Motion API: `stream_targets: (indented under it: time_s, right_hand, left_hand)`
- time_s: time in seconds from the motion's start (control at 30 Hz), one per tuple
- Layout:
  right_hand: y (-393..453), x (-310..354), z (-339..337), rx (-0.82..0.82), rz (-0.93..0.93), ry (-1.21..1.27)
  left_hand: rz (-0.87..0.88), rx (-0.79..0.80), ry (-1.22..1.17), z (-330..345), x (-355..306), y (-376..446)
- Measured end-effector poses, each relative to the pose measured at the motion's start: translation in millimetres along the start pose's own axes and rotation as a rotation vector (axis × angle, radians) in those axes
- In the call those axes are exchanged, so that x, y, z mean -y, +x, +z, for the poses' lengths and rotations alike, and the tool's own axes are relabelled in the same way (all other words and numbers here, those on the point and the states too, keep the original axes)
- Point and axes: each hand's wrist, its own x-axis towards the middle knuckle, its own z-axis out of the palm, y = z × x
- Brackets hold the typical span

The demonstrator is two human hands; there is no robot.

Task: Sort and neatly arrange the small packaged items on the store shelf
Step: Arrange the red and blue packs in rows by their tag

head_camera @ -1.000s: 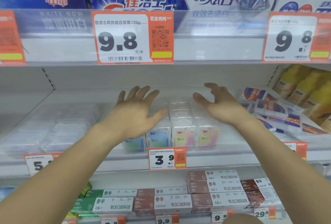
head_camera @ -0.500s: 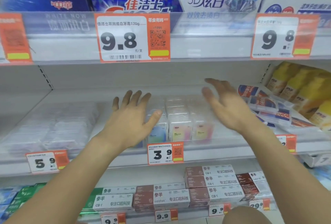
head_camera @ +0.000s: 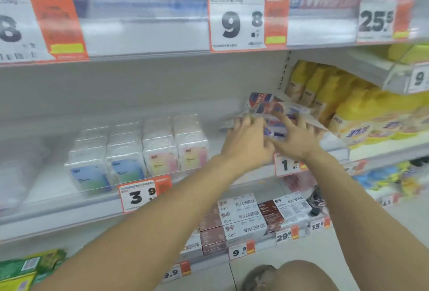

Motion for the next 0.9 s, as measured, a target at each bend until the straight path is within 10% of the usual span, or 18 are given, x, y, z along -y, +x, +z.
stream_targets:
  time_s: [0.13, 0.43, 0.9]
  right_hand:
    - [13, 2, -4, 0.014, -0.039, -0.023]
    - [24, -24, 6, -0.35, -0.107, 0.486]
    - [39, -30, -15, -0.309, -0.145, 0.541]
  left_hand:
    - [-0.221, 0.146, 0.09, 24, 21, 35]
    - [-0.205, -0.074, 0.147, 35, 40, 47]
    - [-0.185, -0.262, -0.071, 27, 32, 56]
